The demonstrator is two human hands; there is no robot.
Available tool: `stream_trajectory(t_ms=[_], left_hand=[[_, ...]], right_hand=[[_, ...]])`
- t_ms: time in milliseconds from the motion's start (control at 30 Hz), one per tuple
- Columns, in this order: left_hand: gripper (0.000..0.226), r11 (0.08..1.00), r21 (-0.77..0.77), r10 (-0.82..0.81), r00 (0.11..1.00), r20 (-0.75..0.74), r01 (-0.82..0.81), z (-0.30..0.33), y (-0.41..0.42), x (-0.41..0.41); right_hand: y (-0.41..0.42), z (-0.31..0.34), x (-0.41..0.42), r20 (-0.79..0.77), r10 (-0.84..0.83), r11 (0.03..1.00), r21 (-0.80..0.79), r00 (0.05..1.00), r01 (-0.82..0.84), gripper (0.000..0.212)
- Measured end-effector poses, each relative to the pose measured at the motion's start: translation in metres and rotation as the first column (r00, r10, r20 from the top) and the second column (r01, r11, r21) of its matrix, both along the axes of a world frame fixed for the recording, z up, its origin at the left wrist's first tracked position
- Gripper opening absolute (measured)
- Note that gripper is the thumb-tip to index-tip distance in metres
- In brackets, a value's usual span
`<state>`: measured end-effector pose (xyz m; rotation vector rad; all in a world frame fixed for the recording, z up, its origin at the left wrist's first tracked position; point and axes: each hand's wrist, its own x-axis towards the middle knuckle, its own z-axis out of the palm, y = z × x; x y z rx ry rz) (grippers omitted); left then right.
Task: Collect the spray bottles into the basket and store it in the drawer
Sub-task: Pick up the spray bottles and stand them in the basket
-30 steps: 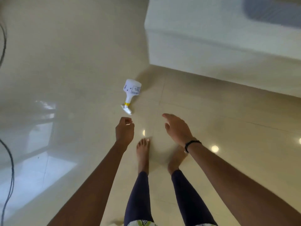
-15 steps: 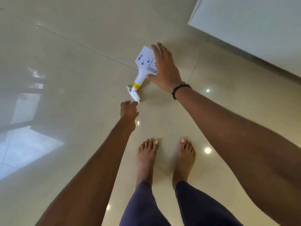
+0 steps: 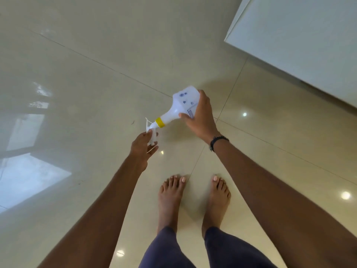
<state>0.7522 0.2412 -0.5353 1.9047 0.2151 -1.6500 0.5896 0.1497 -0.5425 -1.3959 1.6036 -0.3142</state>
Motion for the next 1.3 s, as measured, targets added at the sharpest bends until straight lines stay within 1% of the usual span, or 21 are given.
stream_trajectory(t_ms=[67,133,233,300,367,433,467,600,733,800,833,867,900,933,967,1000,1067,1100,1167,1267,1300], left_hand=[[0.018,0.998,-0.043,-0.033,0.999,0.012,0.034,0.025,0.003,-0.001],[0.017,0.997,-0.073,-0.034,0.999,0.037,0.037,0.056,0.001,-0.004],[0.019,0.988,-0.146,-0.032,0.997,0.066,0.041,0.115,-0.009,-0.011],[0.024,0.968,-0.223,-0.088,0.988,0.124,0.114,0.160,-0.019,-0.016],[0.021,0.921,-0.316,-0.172,0.964,0.201,0.230,0.209,-0.033,-0.021],[0.016,0.847,-0.398,-0.249,0.924,0.289,0.352,0.258,-0.050,-0.028],[0.017,0.802,-0.429,-0.285,0.897,0.337,0.416,0.283,-0.059,-0.032],[0.018,0.610,-0.495,-0.387,0.778,0.496,0.619,0.374,-0.096,-0.059],[0.018,0.462,-0.540,-0.392,0.708,0.588,0.704,0.450,-0.136,-0.106],[0.017,0.397,-0.569,-0.369,0.693,0.620,0.720,0.480,-0.152,-0.134],[0.015,0.360,-0.593,-0.360,0.693,0.624,0.721,0.498,-0.161,-0.155],[0.014,0.328,-0.612,-0.354,0.694,0.627,0.720,0.510,-0.168,-0.171],[0.013,0.305,-0.625,-0.344,0.695,0.631,0.718,0.516,-0.172,-0.180],[0.013,0.263,-0.639,-0.333,0.689,0.643,0.723,0.525,-0.178,-0.197],[0.016,0.210,-0.639,-0.330,0.669,0.666,0.740,0.534,-0.183,-0.216],[0.022,0.159,-0.627,-0.327,0.640,0.695,0.762,0.541,-0.188,-0.234],[0.035,0.067,-0.607,-0.325,0.592,0.737,0.792,0.552,-0.196,-0.265],[0.038,0.038,-0.612,-0.337,0.587,0.737,0.790,0.554,-0.201,-0.280],[0.039,0.002,-0.626,-0.396,0.575,0.715,0.780,0.552,-0.210,-0.308],[0.044,-0.099,-0.582,-0.452,0.485,0.749,0.807,0.543,-0.220,-0.352],[0.045,-0.120,-0.577,-0.458,0.471,0.754,0.808,0.539,-0.222,-0.368]], right_hand=[[0.015,0.019,-0.008,0.010,-0.086,0.996,0.033,0.996,0.086,0.081],[0.025,0.044,-0.014,0.026,-0.147,0.989,0.033,0.989,0.146,0.077],[0.030,0.095,-0.023,0.055,-0.251,0.967,0.053,0.966,0.248,0.075],[0.030,0.134,-0.031,0.067,-0.328,0.944,0.074,0.942,0.323,0.070],[0.029,0.176,-0.040,0.086,-0.387,0.921,0.078,0.918,0.381,0.062],[0.029,0.219,-0.050,0.115,-0.443,0.896,0.089,0.889,0.435,0.059],[0.028,0.239,-0.056,0.132,-0.475,0.879,0.104,0.870,0.465,0.058],[0.021,0.317,-0.083,0.276,-0.586,0.810,0.181,0.762,0.557,0.050],[0.005,0.383,-0.118,0.437,-0.642,0.757,0.236,0.629,0.609,0.034],[-0.006,0.411,-0.139,0.501,-0.642,0.749,0.250,0.580,0.613,0.025],[-0.011,0.426,-0.154,0.532,-0.640,0.744,0.247,0.555,0.621,0.025],[-0.018,0.437,-0.166,0.555,-0.636,0.742,0.253,0.536,0.620,0.030],[-0.024,0.443,-0.169,0.566,-0.640,0.739,0.268,0.519,0.618,0.041],[-0.030,0.452,-0.181,0.575,-0.645,0.731,0.271,0.503,0.626,0.053],[-0.036,0.462,-0.197,0.587,-0.640,0.730,0.263,0.496,0.630,0.061],[-0.041,0.469,-0.213,0.601,-0.629,0.735,0.253,0.493,0.629,0.063],[-0.050,0.481,-0.243,0.626,-0.603,0.749,0.231,0.495,0.620,0.057],[-0.053,0.486,-0.258,0.636,-0.586,0.761,0.220,0.502,0.610,0.054],[-0.058,0.492,-0.287,0.645,-0.545,0.791,0.185,0.535,0.583,0.050],[-0.065,0.496,-0.329,0.612,-0.490,0.818,0.077,0.621,0.570,0.037],[-0.068,0.496,-0.343,0.596,-0.484,0.817,0.046,0.641,0.575,0.032]])
